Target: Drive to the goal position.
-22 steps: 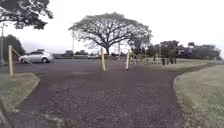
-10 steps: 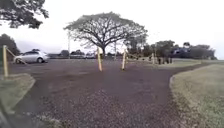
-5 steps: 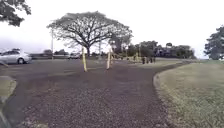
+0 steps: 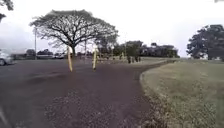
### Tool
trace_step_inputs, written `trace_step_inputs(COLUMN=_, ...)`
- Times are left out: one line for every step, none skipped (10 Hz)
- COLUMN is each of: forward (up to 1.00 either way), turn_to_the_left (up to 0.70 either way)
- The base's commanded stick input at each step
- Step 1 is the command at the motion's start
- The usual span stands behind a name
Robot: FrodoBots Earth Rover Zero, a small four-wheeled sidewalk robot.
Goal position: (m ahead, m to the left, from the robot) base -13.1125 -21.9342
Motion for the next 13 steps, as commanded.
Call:
trace_step_inputs(forward=0.0, turn_to_the_left=-0.7)
trace_step_inputs(forward=0.0, turn_to_the_left=-0.7)
trace_step_inputs(forward=0.0, turn_to_the_left=-0.7)
trace_step_inputs(forward=0.0, turn_to_the_left=-0.7)
trace_step_inputs(forward=0.0, turn_to_the_left=-0.7)
trace_step_inputs(forward=0.0, turn_to_the_left=-0.7)
trace_step_inputs(forward=0.0, turn_to_the_left=-0.7)
trace_step_inputs(forward=0.0, turn_to_the_left=-0.7)
trace_step_inputs(forward=0.0, turn_to_the_left=-0.7)
trace_step_inputs(forward=0.0, turn_to_the_left=-0.7)
trace_step_inputs(forward=0.0, turn_to_the_left=-0.7)
trace_step_inputs(forward=0.0, turn_to_the_left=-0.7)
trace_step_inputs(forward=0.0, turn_to_the_left=-0.7)
